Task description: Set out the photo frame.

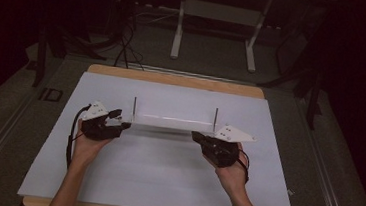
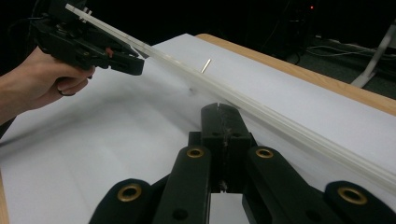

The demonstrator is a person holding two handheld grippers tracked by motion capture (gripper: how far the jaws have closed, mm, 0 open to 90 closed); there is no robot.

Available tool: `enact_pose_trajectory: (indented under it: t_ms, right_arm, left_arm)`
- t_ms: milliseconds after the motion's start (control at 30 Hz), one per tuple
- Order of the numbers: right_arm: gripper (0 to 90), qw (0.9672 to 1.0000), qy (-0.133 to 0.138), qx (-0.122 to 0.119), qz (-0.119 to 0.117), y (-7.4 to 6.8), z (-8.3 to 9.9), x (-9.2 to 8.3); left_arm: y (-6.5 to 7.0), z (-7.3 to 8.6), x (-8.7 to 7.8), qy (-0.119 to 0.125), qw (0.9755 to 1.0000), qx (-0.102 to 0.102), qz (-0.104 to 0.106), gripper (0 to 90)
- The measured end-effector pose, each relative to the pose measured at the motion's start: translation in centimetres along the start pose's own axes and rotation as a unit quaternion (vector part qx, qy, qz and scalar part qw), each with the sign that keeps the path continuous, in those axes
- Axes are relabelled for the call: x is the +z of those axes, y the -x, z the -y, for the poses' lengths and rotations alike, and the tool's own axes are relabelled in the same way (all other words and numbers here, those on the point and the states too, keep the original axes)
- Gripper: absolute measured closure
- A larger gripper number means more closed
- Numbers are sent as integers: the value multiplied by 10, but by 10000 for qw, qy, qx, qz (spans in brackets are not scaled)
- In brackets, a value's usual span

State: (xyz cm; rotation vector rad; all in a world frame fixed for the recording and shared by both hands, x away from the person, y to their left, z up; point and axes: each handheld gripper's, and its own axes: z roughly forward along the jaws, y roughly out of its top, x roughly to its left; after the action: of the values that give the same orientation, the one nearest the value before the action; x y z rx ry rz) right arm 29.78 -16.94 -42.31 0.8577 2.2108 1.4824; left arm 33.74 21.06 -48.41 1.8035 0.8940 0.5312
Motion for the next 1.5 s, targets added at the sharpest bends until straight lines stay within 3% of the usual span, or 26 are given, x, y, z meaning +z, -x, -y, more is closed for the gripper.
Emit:
enact_pose_trajectory:
  t_ms: [567, 867, 1300, 1500]
  right_arm:
    - [900, 9999, 56, 35, 117, 8, -10, 3]
    - [899, 9998, 70, -42, 192, 13, -18, 5]
    - [802, 9993, -61, -101, 366, 21, -13, 7]
    - [711, 9989, -135, -102, 446, 27, -7, 9]
  left_arm:
    - [4, -11, 7, 261, 9994, 194, 73, 352]
    - [2, -19, 13, 208, 9995, 200, 94, 397]
    - [-1, -26, 16, 153, 9998, 44, 75, 398]
    - [-4, -30, 18, 134, 9999, -27, 62, 397]
